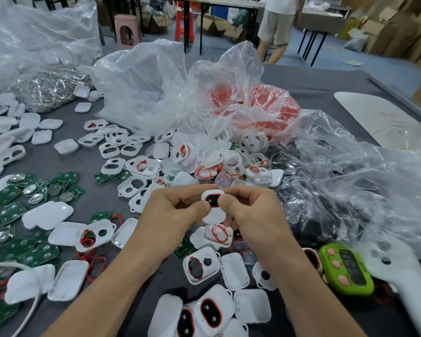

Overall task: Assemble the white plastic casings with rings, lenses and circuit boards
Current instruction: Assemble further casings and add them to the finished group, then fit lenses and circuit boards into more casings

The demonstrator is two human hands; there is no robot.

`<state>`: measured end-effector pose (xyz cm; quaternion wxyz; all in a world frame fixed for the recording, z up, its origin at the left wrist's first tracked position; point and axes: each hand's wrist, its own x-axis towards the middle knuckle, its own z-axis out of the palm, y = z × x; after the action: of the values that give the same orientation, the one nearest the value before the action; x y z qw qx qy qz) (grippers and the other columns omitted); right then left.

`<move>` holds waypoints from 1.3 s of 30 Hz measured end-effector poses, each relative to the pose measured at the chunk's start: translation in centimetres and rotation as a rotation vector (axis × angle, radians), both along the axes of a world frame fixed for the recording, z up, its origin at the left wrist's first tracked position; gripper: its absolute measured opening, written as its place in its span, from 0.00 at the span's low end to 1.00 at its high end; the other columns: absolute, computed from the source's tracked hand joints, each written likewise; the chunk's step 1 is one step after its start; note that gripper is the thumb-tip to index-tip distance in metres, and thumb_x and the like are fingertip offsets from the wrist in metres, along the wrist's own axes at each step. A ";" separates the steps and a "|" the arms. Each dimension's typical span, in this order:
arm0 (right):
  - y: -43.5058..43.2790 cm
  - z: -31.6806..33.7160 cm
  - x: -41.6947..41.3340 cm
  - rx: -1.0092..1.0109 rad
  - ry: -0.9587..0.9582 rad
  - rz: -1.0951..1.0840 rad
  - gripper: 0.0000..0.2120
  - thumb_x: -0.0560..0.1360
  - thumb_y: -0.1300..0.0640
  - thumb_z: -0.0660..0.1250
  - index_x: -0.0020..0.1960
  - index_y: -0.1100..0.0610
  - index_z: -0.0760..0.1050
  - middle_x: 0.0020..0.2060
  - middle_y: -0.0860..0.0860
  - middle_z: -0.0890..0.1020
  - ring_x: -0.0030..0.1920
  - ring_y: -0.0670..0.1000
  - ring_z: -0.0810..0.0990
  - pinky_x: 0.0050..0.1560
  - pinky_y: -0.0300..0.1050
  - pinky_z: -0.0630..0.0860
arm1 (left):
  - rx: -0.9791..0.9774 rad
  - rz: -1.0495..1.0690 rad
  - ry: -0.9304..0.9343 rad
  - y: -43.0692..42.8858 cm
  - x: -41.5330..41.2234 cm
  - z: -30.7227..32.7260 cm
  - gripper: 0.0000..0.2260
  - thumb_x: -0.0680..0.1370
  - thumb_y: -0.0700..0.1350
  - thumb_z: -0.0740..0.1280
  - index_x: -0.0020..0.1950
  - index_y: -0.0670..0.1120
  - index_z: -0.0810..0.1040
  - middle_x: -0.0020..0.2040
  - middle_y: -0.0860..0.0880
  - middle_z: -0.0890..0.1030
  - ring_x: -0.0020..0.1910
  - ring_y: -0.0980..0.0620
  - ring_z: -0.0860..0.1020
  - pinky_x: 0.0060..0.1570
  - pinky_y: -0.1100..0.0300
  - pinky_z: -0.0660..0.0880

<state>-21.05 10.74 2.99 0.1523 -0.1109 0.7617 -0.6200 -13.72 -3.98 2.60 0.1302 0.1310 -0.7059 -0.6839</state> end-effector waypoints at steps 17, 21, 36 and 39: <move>0.0 0.2 0.4 0.037 0.000 0.199 0.10 0.69 0.63 0.73 0.47 0.51 0.84 0.38 0.50 0.87 0.37 0.46 0.85 0.41 0.39 0.80 | 0.030 0.134 -0.039 0.3 -0.3 -0.5 0.11 0.74 0.38 0.75 0.43 0.55 0.89 0.36 0.50 0.87 0.32 0.56 0.81 0.30 0.62 0.79; 0.2 0.2 0.3 0.051 0.019 0.187 0.09 0.73 0.66 0.71 0.48 0.52 0.81 0.32 0.50 0.84 0.30 0.47 0.80 0.33 0.38 0.75 | 0.040 0.097 -0.050 0.2 -0.1 -0.6 0.13 0.76 0.37 0.72 0.48 0.55 0.89 0.33 0.54 0.84 0.29 0.56 0.75 0.25 0.69 0.70; 1.2 1.0 -0.7 0.090 0.042 0.238 0.08 0.72 0.57 0.71 0.49 0.47 0.81 0.33 0.49 0.82 0.35 0.48 0.77 0.41 0.52 0.76 | -0.096 0.168 0.030 0.3 0.3 -0.5 0.12 0.74 0.41 0.75 0.49 0.58 0.88 0.43 0.55 0.88 0.45 0.52 0.86 0.49 0.53 0.83; 3.1 2.7 -0.5 0.147 0.068 0.354 0.07 0.77 0.61 0.72 0.49 0.49 0.83 0.35 0.49 0.83 0.35 0.46 0.77 0.41 0.43 0.75 | -0.148 0.284 0.033 -0.2 0.5 -0.5 0.08 0.76 0.45 0.75 0.46 0.60 0.88 0.40 0.59 0.87 0.43 0.60 0.85 0.42 0.60 0.80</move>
<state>-21.54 13.84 5.64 0.2408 -0.2528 0.7780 -0.5223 -13.21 -4.21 2.06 0.2464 0.2081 -0.7266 -0.6067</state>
